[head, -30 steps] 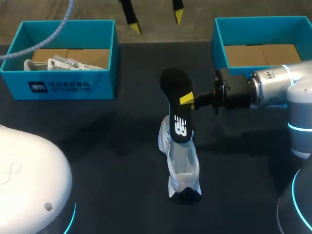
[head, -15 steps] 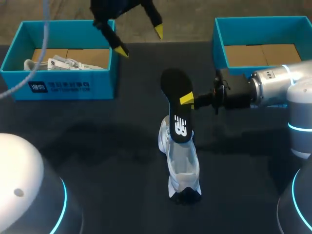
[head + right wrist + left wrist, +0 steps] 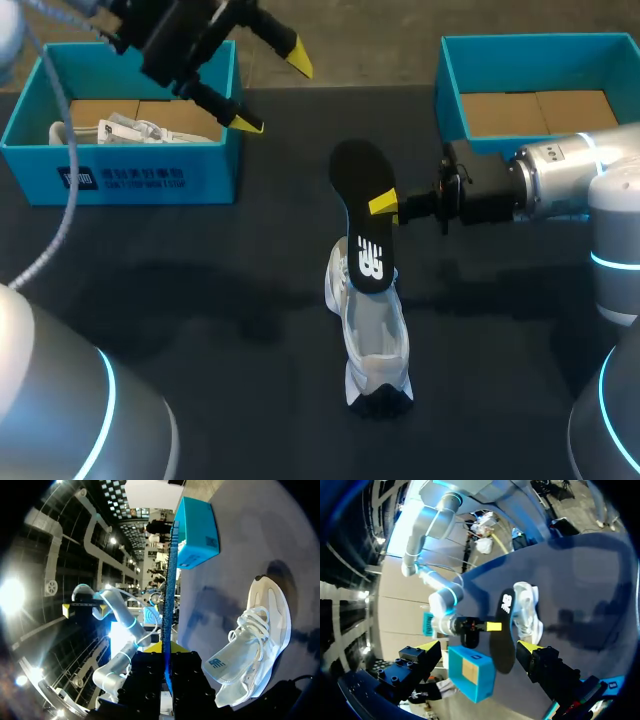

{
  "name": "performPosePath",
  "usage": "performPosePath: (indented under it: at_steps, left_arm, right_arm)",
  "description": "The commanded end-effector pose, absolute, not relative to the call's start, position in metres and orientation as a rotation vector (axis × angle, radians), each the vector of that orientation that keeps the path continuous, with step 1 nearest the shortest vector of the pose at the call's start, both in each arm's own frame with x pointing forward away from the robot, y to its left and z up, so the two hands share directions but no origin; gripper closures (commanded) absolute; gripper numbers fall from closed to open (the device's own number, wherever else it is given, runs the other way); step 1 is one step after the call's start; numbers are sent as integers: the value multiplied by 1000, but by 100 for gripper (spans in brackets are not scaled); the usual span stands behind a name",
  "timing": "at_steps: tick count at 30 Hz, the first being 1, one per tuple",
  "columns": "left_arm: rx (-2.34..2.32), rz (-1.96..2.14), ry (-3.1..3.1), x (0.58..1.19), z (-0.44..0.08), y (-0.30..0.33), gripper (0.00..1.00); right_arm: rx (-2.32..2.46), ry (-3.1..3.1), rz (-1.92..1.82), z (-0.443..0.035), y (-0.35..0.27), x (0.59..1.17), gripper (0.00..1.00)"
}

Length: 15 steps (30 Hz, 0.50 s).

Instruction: Take the shoe out of the shoebox, open the shoe tongue, remove and reinsert the insole, then place the shoe into the shoebox

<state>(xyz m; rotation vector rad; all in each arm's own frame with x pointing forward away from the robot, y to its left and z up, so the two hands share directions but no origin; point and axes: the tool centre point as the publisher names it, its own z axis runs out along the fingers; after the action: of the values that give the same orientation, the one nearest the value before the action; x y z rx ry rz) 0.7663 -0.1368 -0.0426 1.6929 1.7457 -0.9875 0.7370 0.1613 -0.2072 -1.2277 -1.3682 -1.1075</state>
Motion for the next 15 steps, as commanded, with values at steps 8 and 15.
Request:
performPosePath:
  at_steps: [8, 15]
  left_arm:
    - [1379, -1207, 1437, 748, -84, -113, 0]
    - [1260, -1280, 1361, 752, -117, -102, 0]
  right_arm:
    - [-1230, -1371, -1104, -207, 162, 737, 100]
    - [-1230, -1371, -1104, -207, 162, 737, 100]
